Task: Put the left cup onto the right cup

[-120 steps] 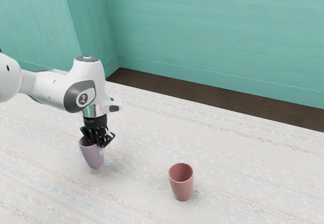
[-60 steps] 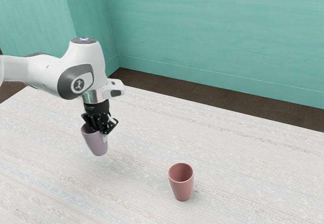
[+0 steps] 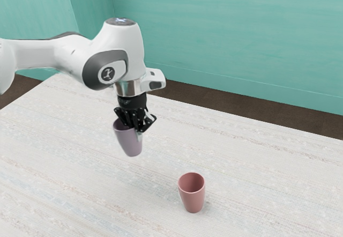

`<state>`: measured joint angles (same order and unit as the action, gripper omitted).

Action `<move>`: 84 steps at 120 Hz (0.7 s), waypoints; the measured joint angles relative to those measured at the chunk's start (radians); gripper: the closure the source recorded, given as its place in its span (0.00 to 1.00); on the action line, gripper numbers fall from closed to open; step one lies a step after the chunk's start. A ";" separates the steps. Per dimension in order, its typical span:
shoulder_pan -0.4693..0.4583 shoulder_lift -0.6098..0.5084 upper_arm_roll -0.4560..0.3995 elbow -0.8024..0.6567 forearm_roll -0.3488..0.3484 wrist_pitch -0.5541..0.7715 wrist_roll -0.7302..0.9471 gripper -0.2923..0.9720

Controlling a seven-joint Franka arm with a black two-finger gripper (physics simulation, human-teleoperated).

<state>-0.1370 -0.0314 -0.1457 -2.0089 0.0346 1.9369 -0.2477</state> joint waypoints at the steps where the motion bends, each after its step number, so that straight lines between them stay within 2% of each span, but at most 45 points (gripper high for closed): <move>1: -0.001 0.001 -0.002 0.002 0.000 -0.002 -0.003 0.85; 52: -0.062 0.049 -0.125 0.088 -0.003 -0.062 -0.168 0.85; 84: -0.081 0.094 -0.157 0.155 -0.002 -0.082 -0.266 0.85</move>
<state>-0.2181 0.0622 -0.3026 -1.8539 0.0321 1.8552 -0.5140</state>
